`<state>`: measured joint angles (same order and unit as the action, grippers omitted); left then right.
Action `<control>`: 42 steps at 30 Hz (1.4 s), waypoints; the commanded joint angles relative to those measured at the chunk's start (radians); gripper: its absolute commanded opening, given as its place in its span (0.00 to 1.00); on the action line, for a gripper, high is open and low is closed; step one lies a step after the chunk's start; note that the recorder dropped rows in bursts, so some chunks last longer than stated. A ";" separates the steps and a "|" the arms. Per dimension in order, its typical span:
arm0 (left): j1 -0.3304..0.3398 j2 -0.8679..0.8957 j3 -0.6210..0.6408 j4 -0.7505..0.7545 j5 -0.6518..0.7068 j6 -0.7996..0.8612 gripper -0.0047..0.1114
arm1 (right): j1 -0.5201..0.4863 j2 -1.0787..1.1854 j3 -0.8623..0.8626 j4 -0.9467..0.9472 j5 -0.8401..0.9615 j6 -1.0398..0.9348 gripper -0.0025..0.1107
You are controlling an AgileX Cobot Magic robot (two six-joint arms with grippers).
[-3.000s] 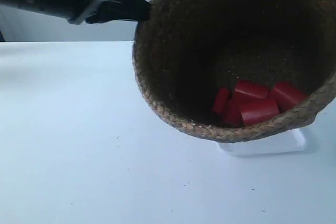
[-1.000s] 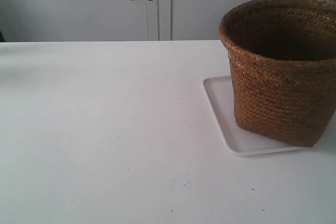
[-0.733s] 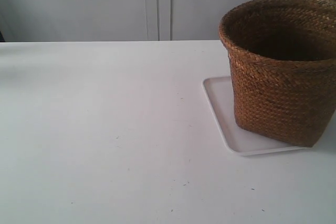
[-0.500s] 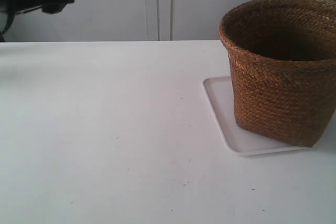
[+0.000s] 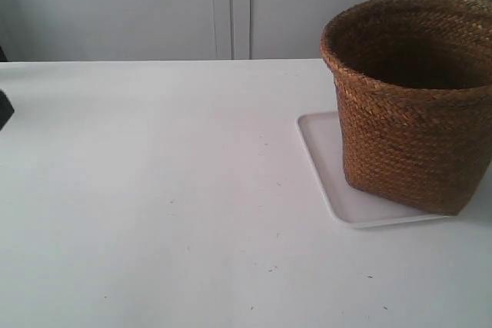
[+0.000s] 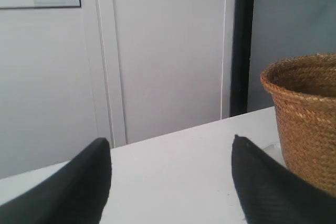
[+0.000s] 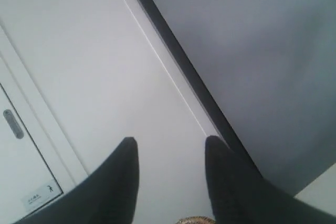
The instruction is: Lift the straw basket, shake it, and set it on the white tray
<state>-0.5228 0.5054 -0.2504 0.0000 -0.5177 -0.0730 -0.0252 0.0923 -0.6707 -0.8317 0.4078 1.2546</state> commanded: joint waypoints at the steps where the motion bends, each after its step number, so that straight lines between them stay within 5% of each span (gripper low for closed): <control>1: -0.003 -0.062 0.137 0.089 -0.165 0.010 0.63 | -0.004 -0.092 0.055 -0.012 0.041 0.002 0.37; 11: -0.003 -0.051 0.206 0.397 -0.036 -0.174 0.63 | -0.004 -0.092 0.055 0.075 0.172 0.004 0.37; 15: -0.003 -0.051 0.250 0.404 -0.094 -0.239 0.63 | -0.004 -0.092 0.055 0.072 0.172 0.004 0.37; 18: -0.003 -0.051 0.250 0.404 -0.013 -0.375 0.63 | -0.004 -0.092 0.055 0.072 0.170 0.004 0.37; 28: -0.003 -0.051 0.250 0.397 0.128 -0.384 0.63 | -0.004 -0.092 0.055 0.072 0.171 0.004 0.37; 32: 0.003 -0.051 0.250 0.196 0.225 -0.401 0.63 | -0.004 -0.092 0.055 0.072 0.171 0.004 0.37; 36: 0.016 -0.024 0.250 -0.078 0.206 -0.157 0.63 | -0.004 -0.092 0.055 0.072 0.171 0.004 0.37; 42: 0.161 -0.157 0.250 -0.257 0.265 -0.019 0.63 | -0.004 -0.092 0.055 0.072 0.168 0.004 0.37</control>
<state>-0.4180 0.4269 -0.0050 -0.1960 -0.2865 -0.1540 -0.0267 0.0021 -0.6192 -0.7588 0.5749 1.2546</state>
